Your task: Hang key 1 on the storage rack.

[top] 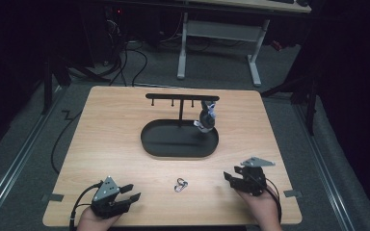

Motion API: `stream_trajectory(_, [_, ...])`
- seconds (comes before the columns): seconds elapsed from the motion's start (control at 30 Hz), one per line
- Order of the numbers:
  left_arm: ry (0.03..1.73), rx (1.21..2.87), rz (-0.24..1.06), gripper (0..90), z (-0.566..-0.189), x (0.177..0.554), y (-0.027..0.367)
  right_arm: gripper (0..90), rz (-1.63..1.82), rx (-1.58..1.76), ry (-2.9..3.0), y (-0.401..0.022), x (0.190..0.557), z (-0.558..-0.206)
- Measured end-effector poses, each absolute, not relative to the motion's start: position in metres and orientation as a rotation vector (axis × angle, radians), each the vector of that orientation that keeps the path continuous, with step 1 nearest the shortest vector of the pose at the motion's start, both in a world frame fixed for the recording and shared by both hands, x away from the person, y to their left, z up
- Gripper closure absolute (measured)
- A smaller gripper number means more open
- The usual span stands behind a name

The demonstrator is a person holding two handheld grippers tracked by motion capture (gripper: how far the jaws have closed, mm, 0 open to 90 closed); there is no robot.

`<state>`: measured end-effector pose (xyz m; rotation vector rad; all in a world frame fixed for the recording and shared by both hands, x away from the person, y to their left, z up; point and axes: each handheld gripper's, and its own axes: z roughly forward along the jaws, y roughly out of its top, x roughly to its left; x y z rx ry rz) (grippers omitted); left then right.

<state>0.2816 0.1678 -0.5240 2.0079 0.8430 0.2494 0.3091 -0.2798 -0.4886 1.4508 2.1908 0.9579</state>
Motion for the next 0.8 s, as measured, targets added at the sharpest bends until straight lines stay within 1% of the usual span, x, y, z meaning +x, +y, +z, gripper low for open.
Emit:
stream_trajectory(0.03, [0.844, 2.014, 0.244, 65.5, -0.524, 0.281, 0.163, 47.5, 0.973, 1.438, 2.168, -0.283, 0.301, -0.492])
stream_trajectory(0.07, [0.853, 2.031, 0.245, 76.7, -0.523, 0.282, 0.151, 48.3, 1.007, 1.406, 2.11, -0.29, 0.284, -0.499])
stream_trajectory(0.1, [0.853, 2.031, 0.245, 79.2, -0.523, 0.282, 0.151, 48.3, 1.007, 1.406, 2.11, -0.29, 0.284, -0.499])
stream_trajectory(0.13, [0.857, 2.048, 0.248, 81.6, -0.524, 0.283, 0.144, 49.6, 1.025, 1.382, 2.09, -0.293, 0.276, -0.503])
stream_trajectory(0.23, [0.853, 2.116, 0.261, 83.4, -0.528, 0.289, 0.116, 49.4, 1.108, 1.384, 2.105, -0.301, 0.266, -0.502])
stream_trajectory(0.27, [0.864, 2.116, 0.251, 83.4, -0.53, 0.293, 0.104, 49.5, 1.146, 1.383, 2.107, -0.303, 0.265, -0.501])
stream_trajectory(0.37, [0.879, 2.121, 0.275, 81.1, -0.531, 0.301, 0.079, 50.0, 1.151, 1.38, 2.129, -0.303, 0.266, -0.503])
stream_trajectory(0.4, [0.892, 2.121, 0.269, 80.7, -0.531, 0.309, 0.065, 50.0, 1.169, 1.373, 2.152, -0.303, 0.268, -0.506])
stream_trajectory(0.43, [0.892, 2.121, 0.269, 80.6, -0.531, 0.309, 0.065, 50.0, 1.169, 1.373, 2.152, -0.303, 0.268, -0.506])
stream_trajectory(0.53, [0.89, 2.135, 0.271, 80.7, -0.53, 0.318, 0.046, 50.3, 1.178, 1.363, 2.18, -0.301, 0.269, -0.507])
stream_trajectory(0.63, [0.866, 2.151, 0.26, 82.8, -0.529, 0.319, 0.032, 50.4, 1.199, 1.354, 2.191, -0.3, 0.268, -0.506])
stream_trajectory(0.8, [0.837, 2.156, 0.234, 82.3, -0.529, 0.321, 0.009, 50.5, 1.214, 1.358, 2.203, -0.3, 0.269, -0.507])
